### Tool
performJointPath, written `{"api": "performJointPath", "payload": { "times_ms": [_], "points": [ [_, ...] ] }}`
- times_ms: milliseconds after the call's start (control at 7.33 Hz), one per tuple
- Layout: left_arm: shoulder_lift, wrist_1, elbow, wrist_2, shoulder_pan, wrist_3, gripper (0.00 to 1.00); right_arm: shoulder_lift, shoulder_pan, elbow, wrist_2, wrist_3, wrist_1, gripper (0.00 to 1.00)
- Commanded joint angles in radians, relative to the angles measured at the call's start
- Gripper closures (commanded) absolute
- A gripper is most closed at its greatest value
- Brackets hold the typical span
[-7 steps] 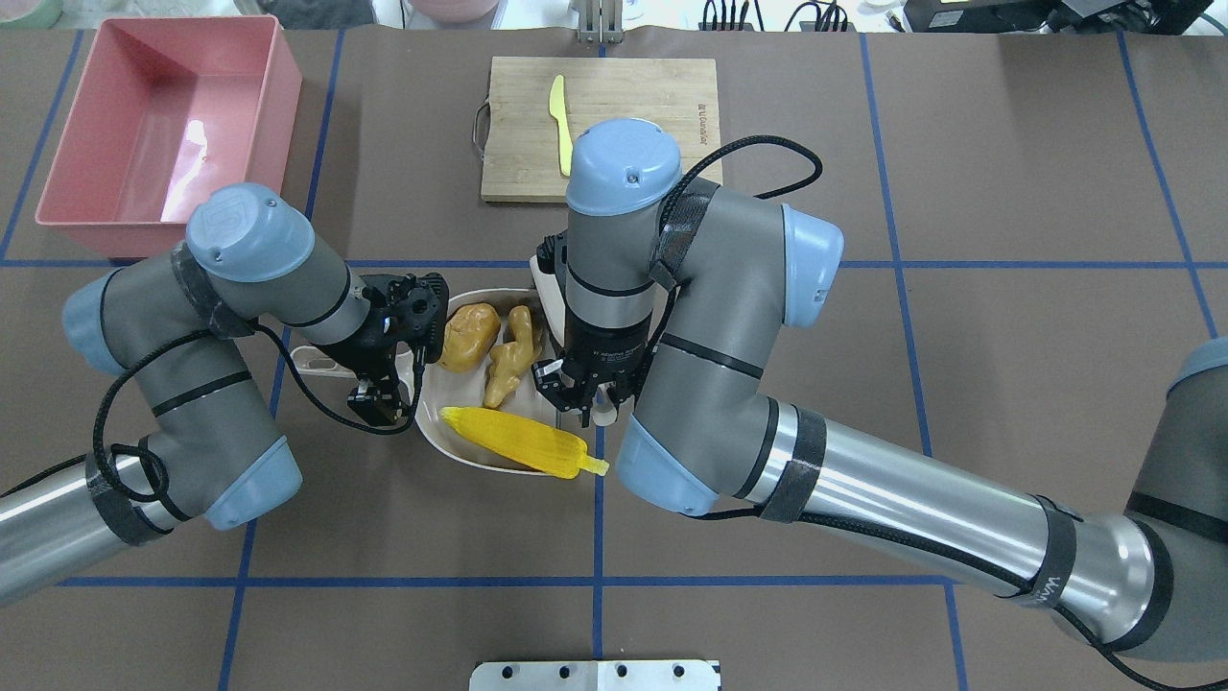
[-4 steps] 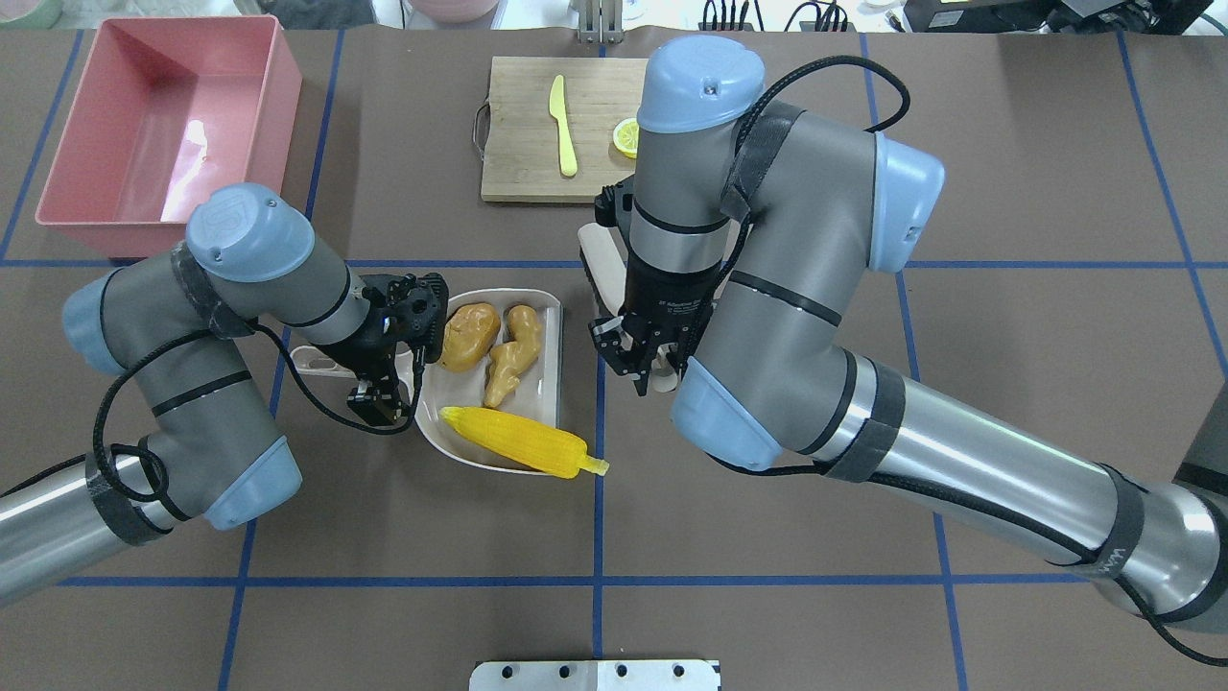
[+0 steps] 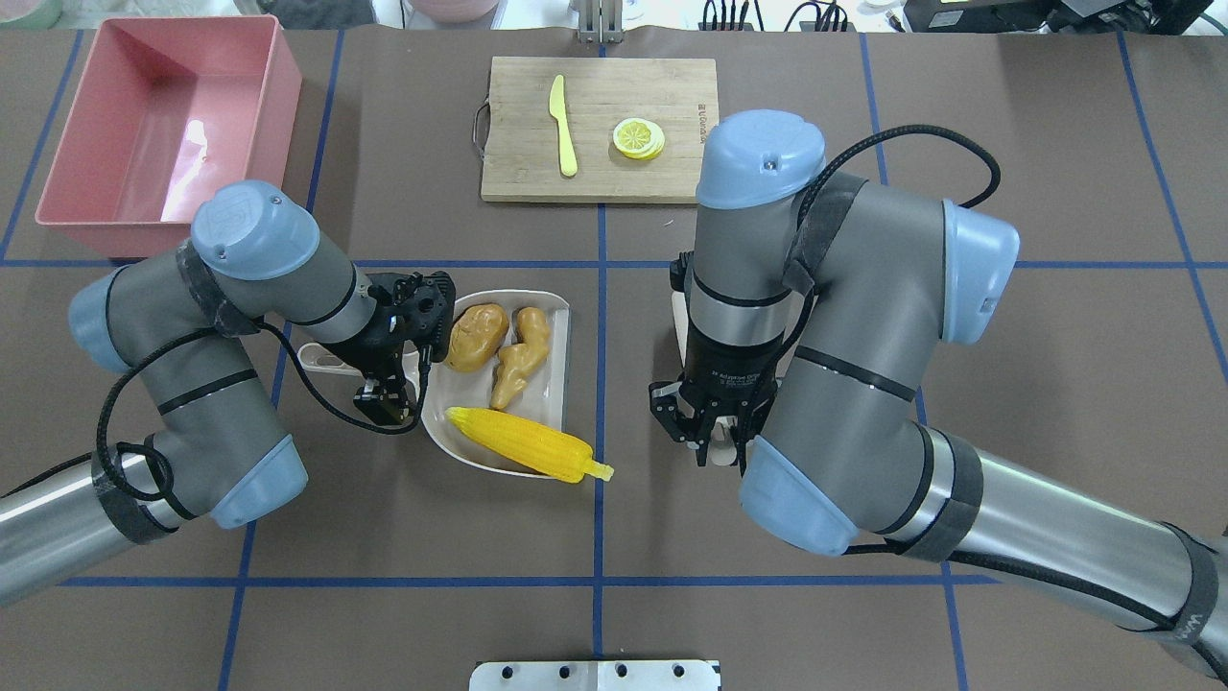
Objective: Sweep and dump trash into bin
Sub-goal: 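Draw the brush back toward the robot along the dustpan edge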
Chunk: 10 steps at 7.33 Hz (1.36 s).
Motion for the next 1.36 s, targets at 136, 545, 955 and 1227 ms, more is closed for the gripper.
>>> {"api": "performJointPath", "payload": {
  "times_ms": [136, 545, 955, 1227],
  "points": [
    [0.006, 0.0, 0.008, 0.004, -0.001, -0.003, 0.02, -0.022, -0.05, -0.078, 0.081, 0.214, 0.167, 1.0],
    [0.01, -0.002, 0.008, 0.003, -0.003, -0.004, 0.02, -0.015, -0.068, -0.027, 0.123, 0.318, 0.167, 1.0],
    [0.01, -0.002, 0.011, 0.001, -0.005, -0.006, 0.03, 0.005, -0.088, -0.035, 0.131, 0.35, 0.196, 1.0],
    [0.01, -0.014, 0.014, 0.001, -0.005, -0.027, 0.03, 0.013, -0.094, -0.064, 0.154, 0.358, 0.237, 1.0]
  ]
}}
